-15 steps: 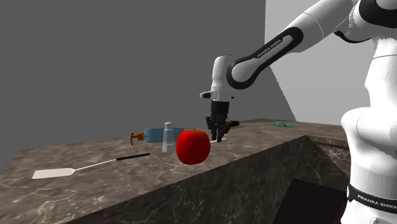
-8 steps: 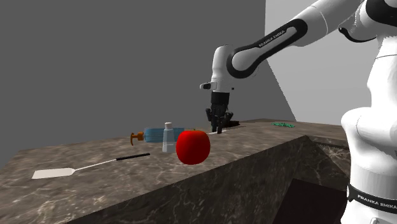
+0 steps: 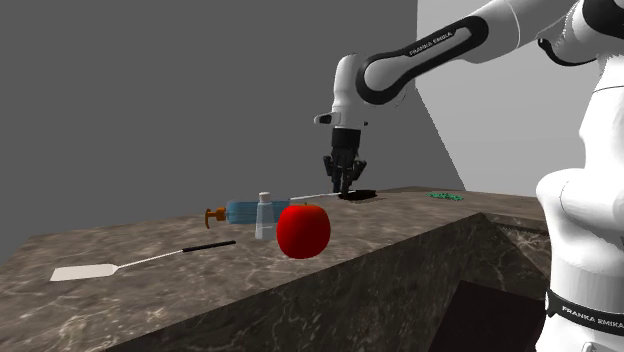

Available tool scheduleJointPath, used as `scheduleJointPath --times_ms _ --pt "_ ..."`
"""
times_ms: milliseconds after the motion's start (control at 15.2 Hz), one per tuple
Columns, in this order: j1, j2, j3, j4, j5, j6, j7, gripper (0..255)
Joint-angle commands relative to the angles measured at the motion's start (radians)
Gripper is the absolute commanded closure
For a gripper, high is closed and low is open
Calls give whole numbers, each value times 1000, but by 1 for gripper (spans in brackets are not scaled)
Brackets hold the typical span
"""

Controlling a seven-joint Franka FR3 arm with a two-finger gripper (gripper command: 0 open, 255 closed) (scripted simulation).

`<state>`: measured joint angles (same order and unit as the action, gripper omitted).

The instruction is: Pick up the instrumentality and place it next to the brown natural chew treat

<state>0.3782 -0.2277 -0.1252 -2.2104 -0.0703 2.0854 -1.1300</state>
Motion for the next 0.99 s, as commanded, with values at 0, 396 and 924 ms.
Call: scheduleJointPath --times_ms 0,396,924 --pt "1 -8 1 21 0 -29 0 255" --pt "-25 32 -43 102 5 -67 -75 255" --pt "-97 199 -153 286 54 -83 -277 255"
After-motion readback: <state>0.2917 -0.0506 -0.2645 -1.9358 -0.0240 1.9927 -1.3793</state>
